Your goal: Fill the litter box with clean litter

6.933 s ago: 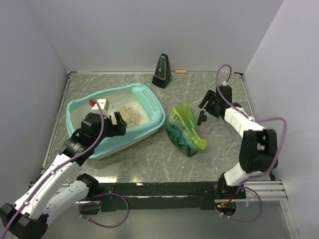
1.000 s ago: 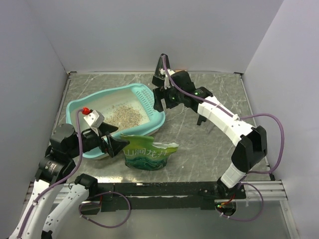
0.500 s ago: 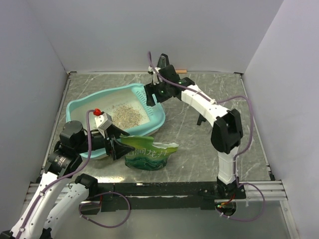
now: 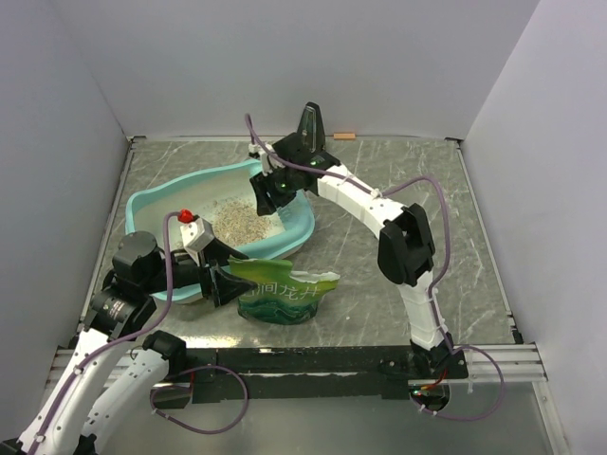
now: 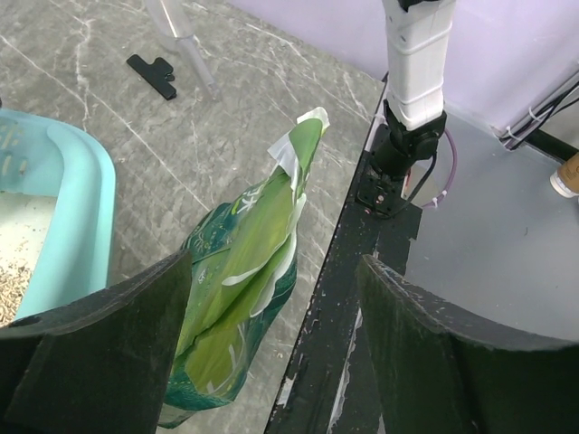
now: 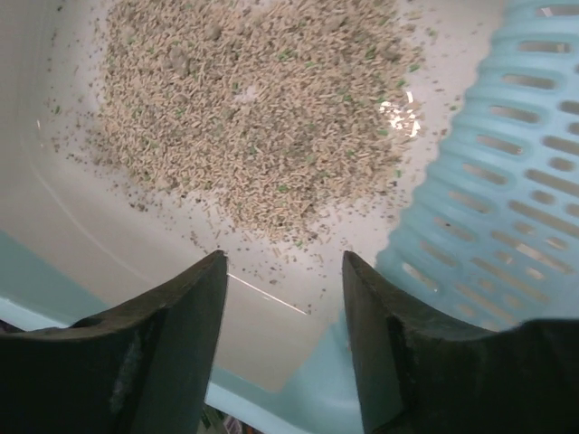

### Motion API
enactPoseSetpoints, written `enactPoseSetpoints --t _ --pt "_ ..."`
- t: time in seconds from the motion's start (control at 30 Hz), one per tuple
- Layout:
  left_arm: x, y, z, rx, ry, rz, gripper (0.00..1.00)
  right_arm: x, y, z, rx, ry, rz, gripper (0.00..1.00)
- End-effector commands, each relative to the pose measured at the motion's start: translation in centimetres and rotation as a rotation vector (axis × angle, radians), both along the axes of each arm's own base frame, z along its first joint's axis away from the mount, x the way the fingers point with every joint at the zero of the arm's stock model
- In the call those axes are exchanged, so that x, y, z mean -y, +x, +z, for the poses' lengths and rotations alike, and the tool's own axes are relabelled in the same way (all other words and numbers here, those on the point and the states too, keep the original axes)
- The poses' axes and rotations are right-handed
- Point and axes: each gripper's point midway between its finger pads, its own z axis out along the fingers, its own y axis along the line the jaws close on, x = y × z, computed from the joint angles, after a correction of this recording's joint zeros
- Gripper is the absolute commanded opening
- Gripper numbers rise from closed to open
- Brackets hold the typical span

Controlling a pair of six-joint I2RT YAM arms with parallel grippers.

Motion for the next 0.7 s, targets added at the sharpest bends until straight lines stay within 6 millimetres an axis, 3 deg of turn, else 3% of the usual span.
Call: enactPoseSetpoints --t 0.0,0.1,0.37,0.53,0.67 --pt "0.2 -0.2 0.8 0.064 -0.017 -0.021 0.79 -1.5 0.1 0.5 0.006 0.028 0.024 0.57" --pt "0.2 -0.2 0.8 0.061 -0.014 -0.024 0.79 -1.2 0.7 -1.0 -0.016 -0.015 -0.01 0.45" --pt "0.2 -0.4 0.9 0.066 -0.011 -0.026 0.79 1.4 2.5 -4.6 -0.078 -0.108 -0.167 0.33" --pt "0.2 -0.5 1.0 0.069 -0.01 -0.028 0.8 4.5 4.1 -6.0 -0.066 -0.193 -0.322 0.13" --pt "0.2 -0.6 1.1 0.073 -0.01 -0.026 0.8 8.0 5.5 -7.0 -0.038 -0.269 -0.47 0.0"
